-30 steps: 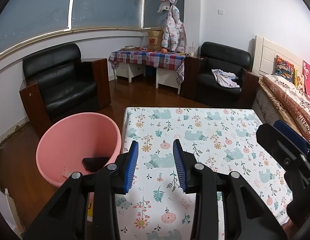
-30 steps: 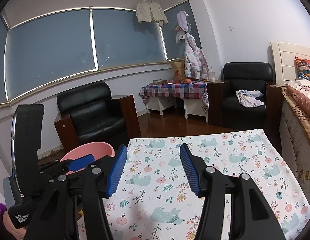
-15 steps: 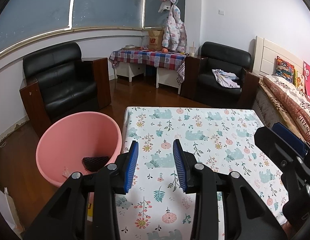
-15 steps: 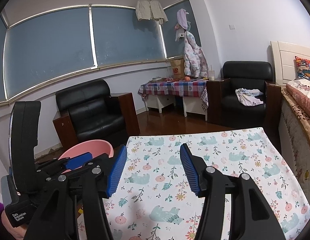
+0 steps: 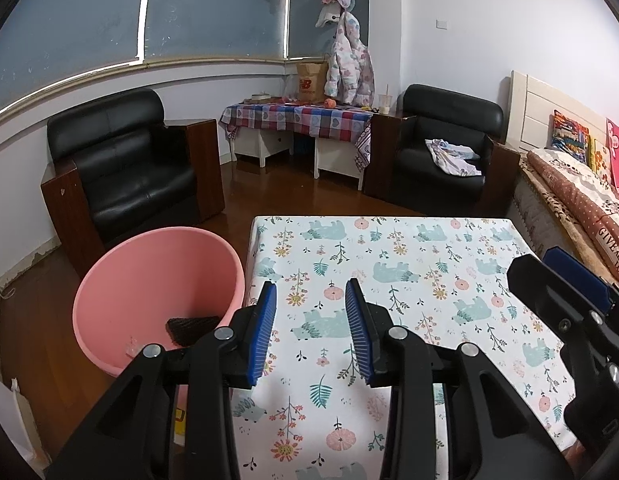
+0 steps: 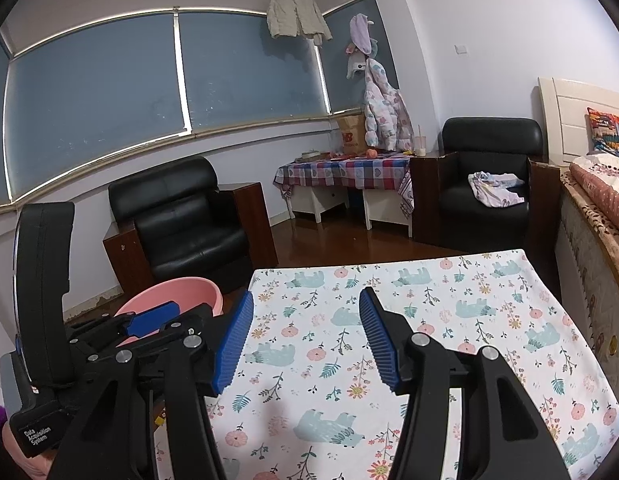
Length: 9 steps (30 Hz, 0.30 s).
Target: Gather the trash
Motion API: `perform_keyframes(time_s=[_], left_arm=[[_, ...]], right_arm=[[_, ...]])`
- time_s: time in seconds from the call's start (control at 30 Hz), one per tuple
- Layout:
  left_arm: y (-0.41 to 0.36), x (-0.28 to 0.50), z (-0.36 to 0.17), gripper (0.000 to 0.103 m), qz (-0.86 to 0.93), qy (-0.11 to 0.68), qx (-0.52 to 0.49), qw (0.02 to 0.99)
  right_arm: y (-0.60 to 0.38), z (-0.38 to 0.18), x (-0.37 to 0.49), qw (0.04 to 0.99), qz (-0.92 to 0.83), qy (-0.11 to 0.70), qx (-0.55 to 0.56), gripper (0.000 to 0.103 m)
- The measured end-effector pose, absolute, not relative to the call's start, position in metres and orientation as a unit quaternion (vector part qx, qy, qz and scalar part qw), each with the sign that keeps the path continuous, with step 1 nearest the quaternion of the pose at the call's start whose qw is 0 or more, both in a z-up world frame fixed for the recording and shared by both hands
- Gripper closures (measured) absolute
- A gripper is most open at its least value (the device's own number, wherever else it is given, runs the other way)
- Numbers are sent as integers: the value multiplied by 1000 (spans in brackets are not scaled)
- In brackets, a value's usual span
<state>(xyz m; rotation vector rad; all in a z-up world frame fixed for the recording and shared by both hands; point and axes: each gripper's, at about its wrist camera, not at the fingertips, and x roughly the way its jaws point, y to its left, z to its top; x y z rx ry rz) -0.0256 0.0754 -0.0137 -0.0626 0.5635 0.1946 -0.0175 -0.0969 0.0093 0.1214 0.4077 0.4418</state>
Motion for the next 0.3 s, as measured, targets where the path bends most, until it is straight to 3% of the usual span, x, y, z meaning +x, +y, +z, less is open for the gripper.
perform_keyframes(time_s=[0.3], left_arm=[[72,-19,-18,67,91,291,-31,952]], right_arm=[[-99,5,-10,951,214,211,68,48]])
